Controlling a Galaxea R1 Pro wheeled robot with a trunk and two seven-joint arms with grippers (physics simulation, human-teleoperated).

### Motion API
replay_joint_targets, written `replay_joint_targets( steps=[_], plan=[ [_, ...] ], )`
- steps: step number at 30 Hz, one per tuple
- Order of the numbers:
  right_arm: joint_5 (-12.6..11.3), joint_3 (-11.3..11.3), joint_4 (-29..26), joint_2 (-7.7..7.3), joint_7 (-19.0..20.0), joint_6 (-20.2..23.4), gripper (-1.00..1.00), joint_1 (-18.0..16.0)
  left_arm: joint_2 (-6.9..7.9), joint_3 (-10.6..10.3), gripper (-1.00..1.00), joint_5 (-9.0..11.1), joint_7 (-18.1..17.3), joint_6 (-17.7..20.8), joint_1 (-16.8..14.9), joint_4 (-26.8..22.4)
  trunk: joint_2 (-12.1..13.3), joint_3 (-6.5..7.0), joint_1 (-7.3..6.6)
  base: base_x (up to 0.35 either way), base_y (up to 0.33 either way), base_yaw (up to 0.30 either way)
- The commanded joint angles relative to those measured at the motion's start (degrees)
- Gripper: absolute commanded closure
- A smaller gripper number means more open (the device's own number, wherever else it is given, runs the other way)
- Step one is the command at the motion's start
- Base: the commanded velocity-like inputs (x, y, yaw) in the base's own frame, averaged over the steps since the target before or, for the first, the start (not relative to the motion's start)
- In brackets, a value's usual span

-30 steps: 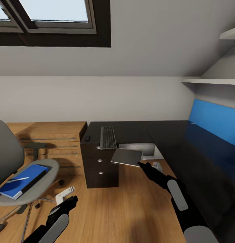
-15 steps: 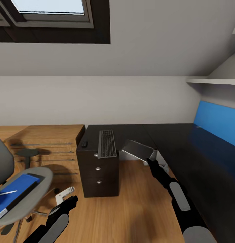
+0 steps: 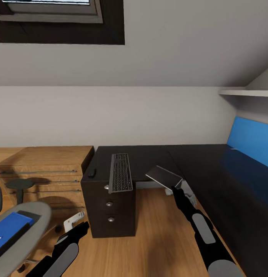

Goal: In the bedroom, organize the workspace by keeping the computer under the desk, ensuring the monitor is on the desk, placing the keyboard on the desk next to the monitor, placing the mouse on the desk next to the keyboard, moving the folder from the swivel chair onto the desk next to the mouse, stacking the notebook on top of the folder with the pen on top of the notebook, and positioning the swivel chair next to the desk.

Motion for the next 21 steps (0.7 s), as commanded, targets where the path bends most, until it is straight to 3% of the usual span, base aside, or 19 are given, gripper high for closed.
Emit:
replay_joint_targets(
  steps=[1,14,21],
  plan=[
    [-0.6,-0.3,0.1,0.09,0.1,0.4,1.0,0.0,0.08,-0.1,-1.0,0.1,0.3,0.3,-0.1,-0.3,0.0,-0.06,0.03,0.324,0.0,0.0],
    [-0.7,-0.3,0.6,0.57,-2.8,0.0,1.0,0.0,0.2,-0.1,-1.0,0.2,0.2,0.3,-0.1,-1.0,0.0,-0.06,0.03,0.314,0.077,0.0],
    [-0.6,-0.3,0.6,1.34,-3.4,0.0,1.0,0.0,0.24,0.3,-1.0,0.2,0.3,0.4,-0.1,-1.1,0.0,-0.06,0.03,0.107,0.077,0.0]
  ],
)
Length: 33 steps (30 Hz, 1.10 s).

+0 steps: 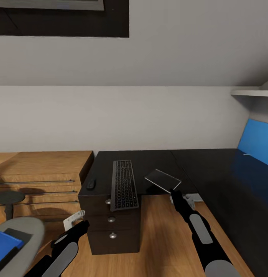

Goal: In the bedroom, organize the workspace by keeping the computer under the desk, ensuring the monitor is on the desk, placing the keyboard on the desk next to the monitor, placing the mouse on the desk next to the keyboard, moving the folder from the swivel chair onto the desk next to the mouse, stacking the notebook on top of the folder with the pen on top of the notebook, and positioning the swivel chair next to the desk.

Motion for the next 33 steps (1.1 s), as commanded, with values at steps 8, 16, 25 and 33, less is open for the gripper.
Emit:
replay_joint_targets(
  steps=[8,16,25,33],
  plan=[
    [-0.7,-0.4,0.0,0.27,-2.8,0.4,1.0,0.0,0.06,0.1,-1.0,0.2,0.4,0.3,-0.1,-1.4,-1.2,-0.6,0.66,0.009,0.006,0.0],
    [-1.8,-0.4,0.0,0.23,-3.3,0.4,1.0,0.0,0.06,0.2,-1.0,0.4,0.5,0.3,-0.1,-1.7,-4.4,-2.04,2.42,0.0,0.0,0.0],
    [-1.9,-0.4,0.0,0.21,-3.4,0.4,1.0,0.0,0.06,0.1,-1.0,0.5,0.5,0.3,-0.1,-1.8,-8.1,-3.65,4.39,0.0,0.0,0.0],
    [-2.1,-0.5,-0.1,0.14,-3.4,0.5,1.0,0.0,0.06,0.2,-1.0,0.5,0.5,0.3,-0.1,-1.8,-10.1,-4.55,5.49,0.0,0.0,0.0]
  ],
)
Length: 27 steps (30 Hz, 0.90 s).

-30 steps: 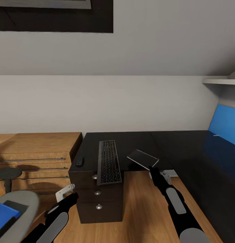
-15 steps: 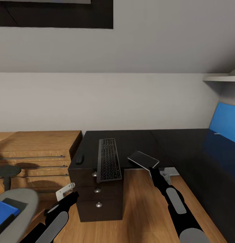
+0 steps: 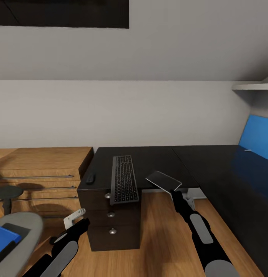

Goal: In the bedroom, organize the workspace by keeping the computer under the desk, ensuring the monitor is on the desk, placing the keyboard on the desk next to the monitor, placing the mouse on the desk next to the keyboard, moving the folder from the swivel chair onto the desk next to the mouse, stacking the notebook on top of the folder with the pen on top of the notebook, and positioning the swivel chair next to the desk.

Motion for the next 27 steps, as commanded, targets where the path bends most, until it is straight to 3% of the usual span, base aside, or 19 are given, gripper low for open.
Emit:
replay_joint_targets(
  steps=[1,5,9,13,27],
  plan=[
    [0.3,-0.3,0.1,0.03,-0.5,0.5,1.0,0.0,0.06,-0.1,-1.0,0.1,0.3,0.3,-0.1,-0.1,0.0,-0.07,0.0,0.0,0.0,0.0],
    [0.1,-0.4,0.1,-0.12,-0.4,0.7,1.0,0.0,0.06,-0.1,-1.0,0.2,0.3,0.3,-0.1,-0.1,0.0,-0.07,0.0,0.0,0.0,0.0],
    [-2.4,-0.2,0.0,-0.22,-0.4,0.9,1.0,0.0,0.06,-0.1,-1.0,0.2,0.4,0.3,-0.1,0.0,0.0,-0.07,0.0,0.0,0.0,0.0],
    [-3.3,0.0,0.0,-0.24,-0.4,0.9,1.0,0.0,0.06,-0.2,-1.0,0.2,0.4,0.3,-0.1,0.0,0.0,-0.07,0.0,0.0,0.0,0.0],
    [-3.5,-0.1,-0.5,-0.02,-0.5,0.5,1.0,0.0,0.06,-0.2,-1.0,0.2,0.4,0.3,-0.1,0.2,0.0,-0.07,0.0,0.0,0.0,0.0]
  ],
)
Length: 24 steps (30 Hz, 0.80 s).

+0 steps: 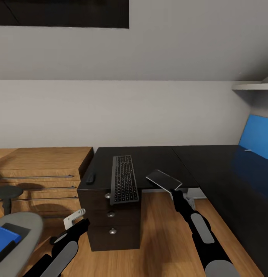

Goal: In the bedroom, organize the workspace by keeping the computer under the desk, ensuring the monitor is on the desk, placing the keyboard on the desk next to the monitor, placing the mouse on the desk next to the keyboard, moving the folder from the swivel chair onto the desk next to the mouse, stacking the notebook on top of the folder with the pen on top of the notebook, and positioning the swivel chair next to the desk.

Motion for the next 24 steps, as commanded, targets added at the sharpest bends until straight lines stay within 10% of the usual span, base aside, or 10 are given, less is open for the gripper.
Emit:
replay_joint_targets(
  steps=[1,24],
  plan=[
    [-0.4,-0.3,0.0,0.09,0.2,0.4,1.0,0.0,0.06,-0.1,-1.0,0.1,0.3,0.3,-0.1,-0.1,0.0,-0.06,-0.01,0.0,0.0,0.0],
    [-0.4,-0.4,-2.5,0.12,-1.4,0.3,1.0,0.0,0.04,-0.2,-1.0,0.0,0.3,0.3,-0.1,0.1,0.0,-0.06,-0.01,0.0,0.0,0.0]
  ],
)
